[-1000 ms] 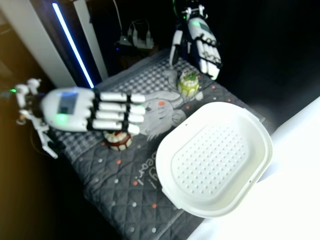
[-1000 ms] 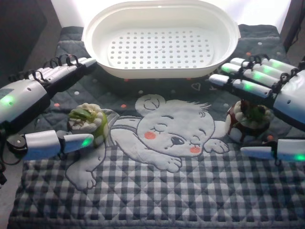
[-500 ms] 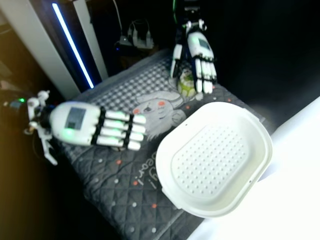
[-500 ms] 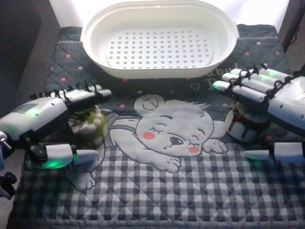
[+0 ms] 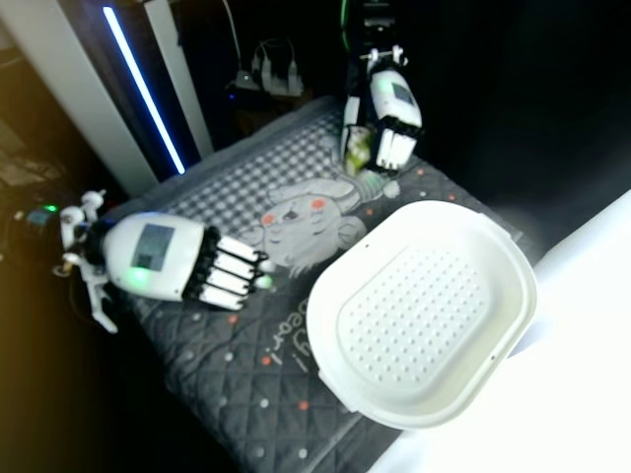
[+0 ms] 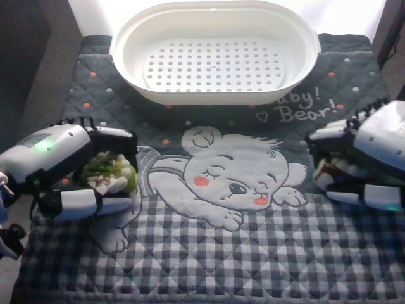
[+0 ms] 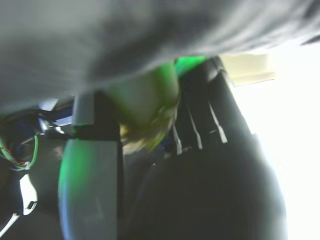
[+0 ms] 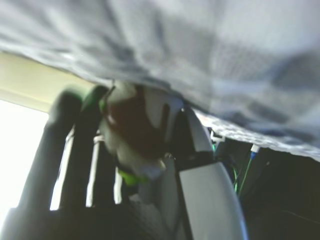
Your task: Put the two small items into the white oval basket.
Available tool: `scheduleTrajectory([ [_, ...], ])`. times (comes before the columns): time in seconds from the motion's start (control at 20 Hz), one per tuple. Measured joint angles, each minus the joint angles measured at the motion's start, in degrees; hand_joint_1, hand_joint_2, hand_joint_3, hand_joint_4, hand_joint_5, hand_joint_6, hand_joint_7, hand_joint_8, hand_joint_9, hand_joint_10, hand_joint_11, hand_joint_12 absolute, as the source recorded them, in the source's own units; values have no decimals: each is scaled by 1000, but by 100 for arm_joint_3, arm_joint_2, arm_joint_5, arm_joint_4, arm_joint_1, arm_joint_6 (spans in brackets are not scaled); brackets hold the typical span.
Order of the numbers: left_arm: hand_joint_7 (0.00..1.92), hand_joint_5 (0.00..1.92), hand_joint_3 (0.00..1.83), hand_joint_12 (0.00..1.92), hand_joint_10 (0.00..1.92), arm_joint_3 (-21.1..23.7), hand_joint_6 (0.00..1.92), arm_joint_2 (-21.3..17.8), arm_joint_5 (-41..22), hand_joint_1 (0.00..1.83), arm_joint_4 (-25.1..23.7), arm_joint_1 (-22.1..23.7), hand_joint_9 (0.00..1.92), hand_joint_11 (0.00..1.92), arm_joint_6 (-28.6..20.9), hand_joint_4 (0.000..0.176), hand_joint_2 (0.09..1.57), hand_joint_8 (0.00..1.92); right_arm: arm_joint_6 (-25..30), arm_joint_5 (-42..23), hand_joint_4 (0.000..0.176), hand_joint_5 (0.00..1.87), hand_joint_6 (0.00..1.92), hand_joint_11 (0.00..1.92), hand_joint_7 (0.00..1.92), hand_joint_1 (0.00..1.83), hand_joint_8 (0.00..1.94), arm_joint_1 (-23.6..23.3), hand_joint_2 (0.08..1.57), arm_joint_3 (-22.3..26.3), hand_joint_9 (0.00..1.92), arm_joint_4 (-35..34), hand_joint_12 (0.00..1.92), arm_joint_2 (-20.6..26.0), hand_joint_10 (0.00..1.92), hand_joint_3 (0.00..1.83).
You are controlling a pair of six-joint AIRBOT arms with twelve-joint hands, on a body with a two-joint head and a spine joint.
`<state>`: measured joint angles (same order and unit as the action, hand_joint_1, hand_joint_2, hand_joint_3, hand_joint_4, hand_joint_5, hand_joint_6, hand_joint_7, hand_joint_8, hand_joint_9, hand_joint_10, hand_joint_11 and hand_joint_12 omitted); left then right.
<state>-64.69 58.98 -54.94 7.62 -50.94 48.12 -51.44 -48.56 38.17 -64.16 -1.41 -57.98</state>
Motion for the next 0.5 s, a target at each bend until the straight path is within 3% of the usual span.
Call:
scheduleTrajectory([
  [0.05,572,759,2,1921,1779,52,1255,-72,-107,1155,-9,39,543,671,0,0,1286,1679,0,103,0,608,1423,923,750,1158,1597,-83,1289,26,813,59,1921,66,1838,5],
  [0.1,622,718,0,1921,1828,79,1261,-177,-354,1152,-52,109,568,690,0,0,1287,1673,-2,157,0,546,1484,795,666,1299,1515,-295,1284,42,714,157,1921,133,1705,13],
  [0.15,616,672,0,1921,1778,120,1255,-247,-546,1278,-55,164,669,660,-4,0,1281,1534,-4,153,0,560,1507,778,693,1308,1445,-483,1273,52,734,291,1921,173,1640,5],
  [0.25,686,693,0,1921,1732,118,1283,-284,-861,1180,-149,326,621,670,-4,0,1271,1549,-4,-59,0,583,1510,766,673,1304,1453,-710,1273,57,730,431,1914,197,1622,4],
  [0.3,654,662,0,1919,1658,98,1281,-284,-894,1288,-240,450,736,697,2,0,1261,1471,-24,-136,0,618,1382,783,680,1317,1494,-782,1262,63,758,481,1897,195,1617,0],
  [0.35,686,728,0,1903,1476,17,1324,-275,-780,1319,-402,695,723,777,20,0,1239,1467,-151,-90,0,617,1369,960,730,1177,1656,-918,1289,63,825,575,1918,188,1866,7],
  [0.4,686,728,0,1903,1476,-42,1324,-254,-713,1319,-433,874,723,777,46,0,1239,1467,-162,-26,0,617,1369,960,730,1177,1656,-1014,1289,48,825,592,1918,175,1866,7],
  [0.45,687,700,1,1917,1558,-221,1327,-153,-599,1176,-461,1163,807,888,63,0,1267,1528,-162,-15,0,627,1383,883,723,1158,1641,-1161,1290,-44,754,603,1920,118,1868,5],
  [0.5,809,653,0,1921,1698,-474,1240,9,-369,1210,-444,1552,902,1008,83,0,1250,1501,-170,28,0,603,1490,740,703,1274,1454,-1368,1266,-197,723,590,1904,33,1652,10],
])
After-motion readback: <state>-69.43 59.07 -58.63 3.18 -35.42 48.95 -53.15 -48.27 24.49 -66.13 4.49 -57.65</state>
